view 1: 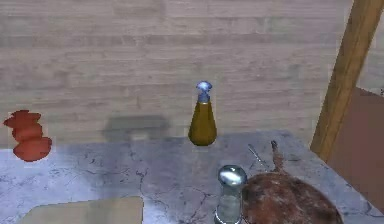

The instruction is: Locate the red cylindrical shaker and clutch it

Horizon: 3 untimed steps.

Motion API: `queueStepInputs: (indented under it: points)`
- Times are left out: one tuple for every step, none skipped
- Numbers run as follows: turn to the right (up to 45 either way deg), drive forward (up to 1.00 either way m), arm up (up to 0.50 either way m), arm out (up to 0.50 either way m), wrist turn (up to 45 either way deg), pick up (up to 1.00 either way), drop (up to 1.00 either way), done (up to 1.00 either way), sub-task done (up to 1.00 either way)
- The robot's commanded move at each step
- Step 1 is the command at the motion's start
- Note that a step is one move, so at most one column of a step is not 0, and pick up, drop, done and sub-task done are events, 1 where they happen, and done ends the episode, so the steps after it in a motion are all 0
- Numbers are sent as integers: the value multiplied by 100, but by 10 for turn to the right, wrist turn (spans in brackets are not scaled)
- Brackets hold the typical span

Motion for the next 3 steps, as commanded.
queueStepInputs:
  points:
    - [-450, 0, 0, 0, 0, 0, 0, 0, 0]
    - [-450, 0, 0, 0, 0, 0, 0, 0, 0]
    - [-360, 0, 0, 0, 0, 0, 0, 0, 0]
